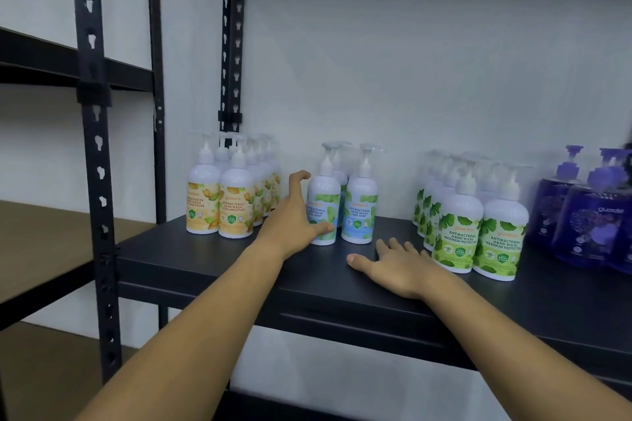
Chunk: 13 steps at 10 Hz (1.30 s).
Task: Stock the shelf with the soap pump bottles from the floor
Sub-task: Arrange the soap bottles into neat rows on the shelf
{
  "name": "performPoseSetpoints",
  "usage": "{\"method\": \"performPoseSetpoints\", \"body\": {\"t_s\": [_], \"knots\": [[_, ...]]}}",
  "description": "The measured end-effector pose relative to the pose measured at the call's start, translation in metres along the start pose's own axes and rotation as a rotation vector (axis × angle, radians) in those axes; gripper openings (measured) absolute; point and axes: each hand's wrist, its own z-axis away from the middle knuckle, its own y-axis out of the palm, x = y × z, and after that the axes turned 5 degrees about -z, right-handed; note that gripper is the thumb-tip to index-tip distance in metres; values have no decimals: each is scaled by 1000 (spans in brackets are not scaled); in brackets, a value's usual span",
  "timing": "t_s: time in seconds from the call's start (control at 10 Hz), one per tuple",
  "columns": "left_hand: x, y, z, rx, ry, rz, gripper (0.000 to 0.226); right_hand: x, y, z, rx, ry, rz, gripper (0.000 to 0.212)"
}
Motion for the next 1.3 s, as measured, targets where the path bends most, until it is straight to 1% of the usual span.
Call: {"method": "performPoseSetpoints", "body": {"t_s": [0.1,0.3,0.5,0.8,1.1,1.3], "knots": [[9,-2,-2,43,-18,119,90,0,-1,-1,-3,1,-3,98],[8,-2,-4,86,-6,134,85,0,-1,0,0,1,-2,98],[5,2,-8,54,3,42,80,1,-1,0,3,5,4,98],[4,8,-15,39,0,-75,79,2,-2,1,9,8,2,97],[2,9,-17,42,-3,-144,78,3,-3,2,15,10,1,97],[0,11,-20,42,-3,-150,78,3,-3,1,17,14,6,98]]}}
